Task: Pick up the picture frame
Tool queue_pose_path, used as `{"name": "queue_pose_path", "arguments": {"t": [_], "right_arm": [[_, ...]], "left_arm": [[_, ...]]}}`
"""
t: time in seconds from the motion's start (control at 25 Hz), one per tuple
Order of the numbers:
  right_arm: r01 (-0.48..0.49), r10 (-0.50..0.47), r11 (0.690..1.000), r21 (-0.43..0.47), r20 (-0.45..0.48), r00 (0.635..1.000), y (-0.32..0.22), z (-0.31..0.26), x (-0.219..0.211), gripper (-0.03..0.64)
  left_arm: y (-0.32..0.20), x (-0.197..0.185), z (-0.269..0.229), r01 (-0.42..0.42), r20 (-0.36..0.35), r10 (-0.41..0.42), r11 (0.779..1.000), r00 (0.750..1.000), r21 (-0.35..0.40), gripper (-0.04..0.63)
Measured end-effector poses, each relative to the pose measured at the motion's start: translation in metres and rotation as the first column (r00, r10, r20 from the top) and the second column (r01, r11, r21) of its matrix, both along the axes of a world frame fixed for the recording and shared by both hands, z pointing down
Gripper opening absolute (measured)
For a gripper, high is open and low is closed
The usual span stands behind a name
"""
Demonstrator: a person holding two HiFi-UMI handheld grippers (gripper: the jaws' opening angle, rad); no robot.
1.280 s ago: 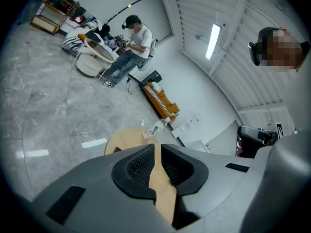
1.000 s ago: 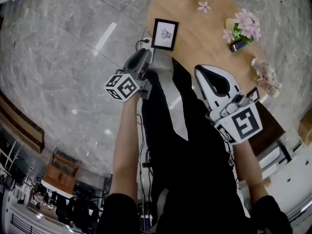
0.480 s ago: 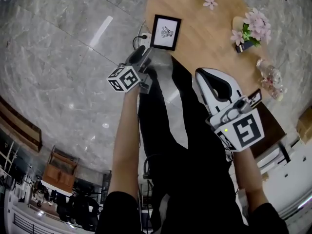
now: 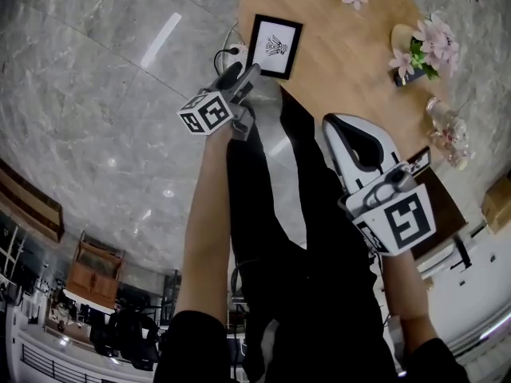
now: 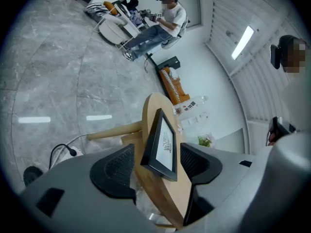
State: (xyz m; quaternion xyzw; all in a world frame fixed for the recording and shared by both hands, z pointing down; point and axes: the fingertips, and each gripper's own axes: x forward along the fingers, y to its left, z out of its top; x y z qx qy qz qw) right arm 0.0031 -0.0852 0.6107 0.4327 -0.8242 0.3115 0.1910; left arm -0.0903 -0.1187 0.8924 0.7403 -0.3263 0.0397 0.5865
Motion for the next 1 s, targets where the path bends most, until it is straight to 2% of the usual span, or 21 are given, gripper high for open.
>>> {"name": "queue_pose_path", "arguments": {"t": [0.28, 0.56, 0.72, 0.84, 1.0], "right_arm": [[-0.004, 0.004, 1.000, -0.019, 0.003, 1.000, -0.003, 0.010, 0.001, 0.013], [-0.007, 0.007, 1.000, -0.031, 0.006, 1.000, -0.005, 0.017, 0.005, 0.013], [-0.005, 0.005, 0.999, -0.043, -0.004, 1.000, -0.001, 0.021, 0.008, 0.012], [-0.004, 0.004, 0.999, -0.049, -0.007, 1.000, 0.001, 0.021, 0.008, 0.014], [-0.007, 0.007, 0.999, -0.040, -0.002, 1.000, 0.001, 0.019, 0.009, 0.013]], "left_arm": [[0.000, 0.012, 0.015, -0.010, -0.020, 0.009, 0.999, 1.000, -0.030, 0.278], [0.000, 0.017, 0.029, -0.035, 0.001, 0.035, 0.999, 0.999, -0.038, 0.202], [0.000, 0.019, 0.027, -0.025, -0.024, 0.024, 0.999, 0.999, -0.040, 0.182], [0.001, 0.020, 0.024, -0.025, -0.028, 0.024, 0.999, 0.999, -0.045, 0.139], [0.005, 0.020, 0.026, -0.008, -0.021, 0.006, 0.997, 1.000, -0.072, 0.130]]}}
